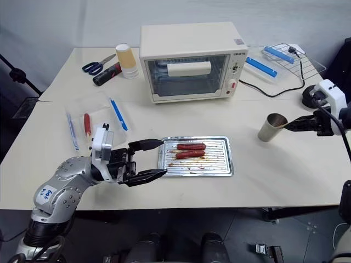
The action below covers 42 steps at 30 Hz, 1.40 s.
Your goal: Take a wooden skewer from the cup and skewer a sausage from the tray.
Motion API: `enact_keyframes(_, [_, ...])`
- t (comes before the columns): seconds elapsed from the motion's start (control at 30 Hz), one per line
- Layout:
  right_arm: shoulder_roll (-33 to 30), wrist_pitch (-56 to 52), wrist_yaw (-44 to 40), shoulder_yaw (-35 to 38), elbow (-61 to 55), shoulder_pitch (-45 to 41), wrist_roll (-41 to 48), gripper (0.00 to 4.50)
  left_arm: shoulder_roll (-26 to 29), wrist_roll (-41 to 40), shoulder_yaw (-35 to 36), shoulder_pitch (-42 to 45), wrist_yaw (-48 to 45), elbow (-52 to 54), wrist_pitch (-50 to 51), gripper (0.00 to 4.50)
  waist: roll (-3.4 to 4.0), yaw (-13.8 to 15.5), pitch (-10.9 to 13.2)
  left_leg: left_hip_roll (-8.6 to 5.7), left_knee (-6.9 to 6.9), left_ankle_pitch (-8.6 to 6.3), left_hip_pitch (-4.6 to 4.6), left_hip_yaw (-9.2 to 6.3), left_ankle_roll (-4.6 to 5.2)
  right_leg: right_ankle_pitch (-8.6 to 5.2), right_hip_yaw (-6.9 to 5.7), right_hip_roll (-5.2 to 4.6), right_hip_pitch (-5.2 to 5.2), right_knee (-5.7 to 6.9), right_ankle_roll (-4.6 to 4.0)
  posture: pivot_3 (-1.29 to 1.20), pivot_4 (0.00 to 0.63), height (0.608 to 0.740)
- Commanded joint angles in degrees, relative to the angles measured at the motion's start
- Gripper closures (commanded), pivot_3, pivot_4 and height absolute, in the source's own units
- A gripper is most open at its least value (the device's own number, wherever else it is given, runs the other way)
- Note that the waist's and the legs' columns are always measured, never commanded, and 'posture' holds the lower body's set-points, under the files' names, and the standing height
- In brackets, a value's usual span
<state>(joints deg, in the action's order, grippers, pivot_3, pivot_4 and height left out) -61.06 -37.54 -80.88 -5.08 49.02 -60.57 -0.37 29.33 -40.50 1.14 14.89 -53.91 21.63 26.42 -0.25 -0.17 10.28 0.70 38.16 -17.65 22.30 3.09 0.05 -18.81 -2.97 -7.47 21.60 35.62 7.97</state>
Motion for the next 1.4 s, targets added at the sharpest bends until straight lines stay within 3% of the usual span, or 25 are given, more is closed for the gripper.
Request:
enact_keyframes(0.03, [-2.34, 0.16, -0.60, 0.44, -2.25, -0.20, 0.00, 3.52, -0.12, -0.56, 0.18, -0.04, -0.10, 1.50, -0.49, 0.00, 0.00, 0.00, 0.00, 0.00, 0.00, 0.00, 0.00, 0.00, 0.00, 0.00, 0.00, 0.00, 0.00, 0.00, 0.00, 0.00, 0.150, 0.740])
enact_keyframes(0.4, [-2.81, -0.16, -1.83, 0.14, -2.66, 0.01, 0.04, 3.52, -0.12, -0.62, 0.28, 0.04, -0.06, 1.39, -0.45, 0.00, 0.00, 0.01, 0.00, 0.00, 0.01, 0.00, 0.00, 0.00, 0.00, 0.00, 0.00, -0.01, 0.00, 0.00, 0.00, 0.00, 0.150, 0.740])
enact_keyframes(0.53, [-3.02, 0.21, -2.05, -0.13, -2.84, -0.02, -0.14, 4.45, -0.15, -0.64, 0.24, 0.14, -0.04, 1.35, -0.40, 0.00, 0.00, 0.01, 0.00, 0.00, 0.01, 0.00, 0.00, 0.00, 0.00, 0.00, 0.00, -0.01, 0.00, -0.01, 0.00, 0.00, 0.150, 0.740])
enact_keyframes(1.1, [-4.22, 0.86, -5.29, -1.81, -4.54, -0.66, -1.13, 4.45, -0.21, -0.75, 0.35, 0.07, 0.27, 1.59, -0.16, 0.00, 0.00, 0.03, 0.00, 0.00, 0.01, 0.00, 0.00, 0.00, 0.00, 0.00, 0.00, -0.01, 0.00, 0.00, 0.00, 0.00, 0.150, 0.740])
enact_keyframes(1.2, [-4.71, 3.09, -4.84, -2.08, -5.29, -0.38, -1.55, 3.91, -0.16, -0.76, 0.38, 0.02, 0.30, 1.64, -0.11, 0.00, 0.00, 0.02, 0.00, 0.00, 0.01, 0.00, 0.00, 0.00, 0.00, 0.00, 0.00, -0.02, 0.00, 0.00, 0.00, 0.00, 0.150, 0.740])
enact_keyframes(1.4, [-5.36, 4.73, -5.58, -1.93, -6.76, 0.52, -1.21, 1.96, -0.14, -0.86, 0.39, -0.05, 0.32, 1.71, 0.01, 0.00, 0.00, 0.01, 0.00, 0.00, 0.01, 0.00, -0.01, 0.00, 0.00, 0.00, 0.00, -0.01, 0.00, -0.02, 0.00, 0.00, 0.150, 0.740])
